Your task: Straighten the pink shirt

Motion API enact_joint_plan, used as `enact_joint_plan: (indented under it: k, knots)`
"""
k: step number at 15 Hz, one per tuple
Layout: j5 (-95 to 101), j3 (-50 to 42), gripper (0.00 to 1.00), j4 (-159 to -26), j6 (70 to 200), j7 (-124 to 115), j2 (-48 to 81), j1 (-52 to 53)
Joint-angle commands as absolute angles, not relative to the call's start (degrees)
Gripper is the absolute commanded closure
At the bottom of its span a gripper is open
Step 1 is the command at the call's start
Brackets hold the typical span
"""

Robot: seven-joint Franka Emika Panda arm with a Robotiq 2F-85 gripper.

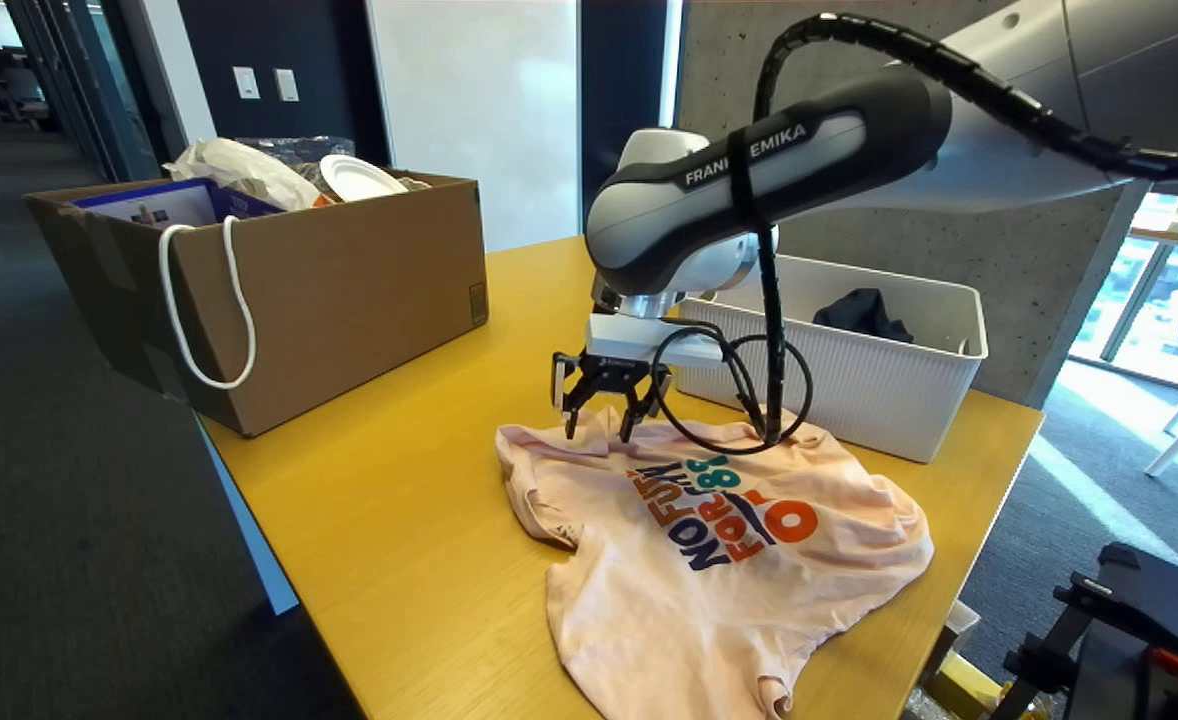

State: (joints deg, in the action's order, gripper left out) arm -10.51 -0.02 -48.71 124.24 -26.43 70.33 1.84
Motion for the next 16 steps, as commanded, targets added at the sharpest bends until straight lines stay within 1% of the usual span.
enact_joint_plan:
  k: [1,2,3,4,5,7,9,10,14,15,16]
  knots:
    - [-10.9,0.2,0.32,-43.9,121.8,-27.7,73.3,1.7]
    - [-10.9,0.2,0.17,-43.4,121.7,-27.7,73.7,1.7]
    - [-10.8,0.2,0.17,-43.1,121.8,-27.7,74.1,1.7]
    - [-10.8,0.2,0.19,-42.6,121.8,-27.7,74.4,1.7]
    - [-10.8,0.3,0.44,-42.4,121.8,-27.6,74.6,1.7]
    - [-10.8,0.3,0.44,-42.4,122.1,-27.5,74.7,1.9]
    - [-10.7,0.3,0.6,-42.0,122.2,-27.4,74.9,1.8]
    - [-10.8,0.3,0.69,-42.1,122.2,-27.4,74.9,1.8]
    - [-10.7,0.2,0.98,-42.1,122.3,-27.6,74.6,1.8]
    - [-10.7,0.0,1.0,-43.0,122.7,-27.4,73.9,1.9]
    - [-10.6,-0.1,1.0,-43.1,122.7,-27.5,73.7,1.8]
